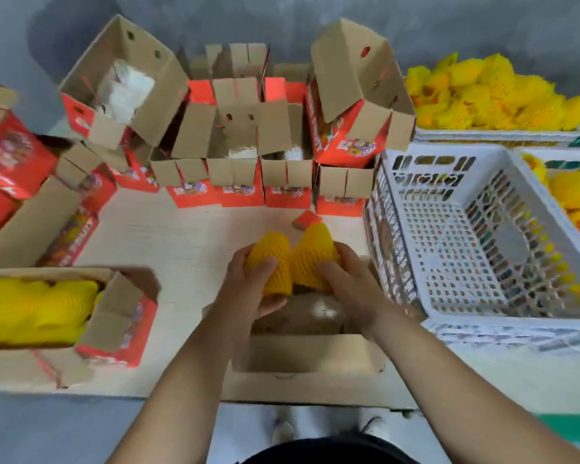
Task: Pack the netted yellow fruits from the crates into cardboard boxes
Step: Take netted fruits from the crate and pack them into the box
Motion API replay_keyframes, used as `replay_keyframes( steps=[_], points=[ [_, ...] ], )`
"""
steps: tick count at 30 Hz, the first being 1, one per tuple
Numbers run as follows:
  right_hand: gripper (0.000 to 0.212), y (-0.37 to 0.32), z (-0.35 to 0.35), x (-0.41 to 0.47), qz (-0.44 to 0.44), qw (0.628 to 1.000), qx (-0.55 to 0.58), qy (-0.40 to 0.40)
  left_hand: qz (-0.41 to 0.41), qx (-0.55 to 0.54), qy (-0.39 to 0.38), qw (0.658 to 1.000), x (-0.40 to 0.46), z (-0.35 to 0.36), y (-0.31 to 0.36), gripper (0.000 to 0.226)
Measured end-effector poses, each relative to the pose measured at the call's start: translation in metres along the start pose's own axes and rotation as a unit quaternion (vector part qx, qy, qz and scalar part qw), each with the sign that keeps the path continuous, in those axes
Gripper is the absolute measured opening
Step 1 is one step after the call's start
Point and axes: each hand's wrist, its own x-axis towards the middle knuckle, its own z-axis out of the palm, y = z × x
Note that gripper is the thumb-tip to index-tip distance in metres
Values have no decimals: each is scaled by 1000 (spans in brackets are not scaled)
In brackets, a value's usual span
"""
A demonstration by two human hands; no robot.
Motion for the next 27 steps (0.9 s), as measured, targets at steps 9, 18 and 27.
replay_keyframes(
  steps=[9,18,27],
  points=[
    [48,46,26,38,212,962,-170,-3,-108,400,-13,910,46,8,-28,70],
    [49,75,43,70,213,927,-307,-15,-152,528,1,836,62,9,-39,66],
    [31,20,-3,34,31,968,-248,9,117,301,-54,945,39,69,-33,21]
  ],
)
